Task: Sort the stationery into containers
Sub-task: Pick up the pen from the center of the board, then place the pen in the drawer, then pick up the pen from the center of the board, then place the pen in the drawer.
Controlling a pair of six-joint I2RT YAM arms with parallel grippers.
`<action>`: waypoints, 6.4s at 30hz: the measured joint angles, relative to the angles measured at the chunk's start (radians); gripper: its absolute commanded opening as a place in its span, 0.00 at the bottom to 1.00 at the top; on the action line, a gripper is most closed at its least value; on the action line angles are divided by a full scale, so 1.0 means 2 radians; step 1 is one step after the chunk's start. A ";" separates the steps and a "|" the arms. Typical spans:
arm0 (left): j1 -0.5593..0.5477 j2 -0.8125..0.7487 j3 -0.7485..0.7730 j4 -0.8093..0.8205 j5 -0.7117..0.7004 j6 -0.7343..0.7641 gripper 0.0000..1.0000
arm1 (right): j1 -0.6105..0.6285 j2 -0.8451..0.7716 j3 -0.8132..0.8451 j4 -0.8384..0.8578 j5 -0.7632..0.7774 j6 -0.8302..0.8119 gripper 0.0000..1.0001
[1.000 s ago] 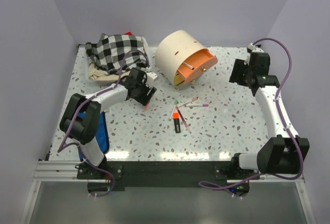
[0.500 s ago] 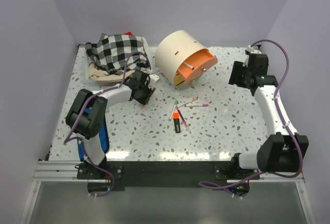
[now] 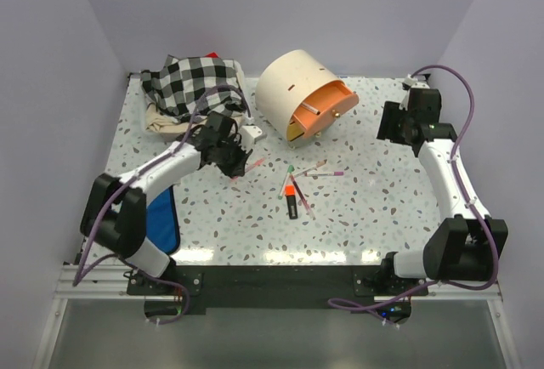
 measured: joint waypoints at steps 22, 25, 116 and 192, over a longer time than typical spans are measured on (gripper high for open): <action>-0.015 0.161 0.507 -0.016 0.131 -0.010 0.00 | -0.003 -0.014 -0.079 0.032 0.000 -0.021 0.63; -0.029 0.183 0.523 -0.008 0.131 -0.028 0.00 | -0.002 -0.018 -0.088 0.036 0.000 -0.020 0.63; -0.264 0.109 0.017 0.123 -0.228 -0.351 0.54 | -0.013 -0.027 -0.128 0.038 -0.014 -0.022 0.64; -0.113 -0.199 -0.038 0.249 -0.134 -0.063 0.38 | -0.016 -0.037 -0.106 0.010 -0.040 -0.059 0.64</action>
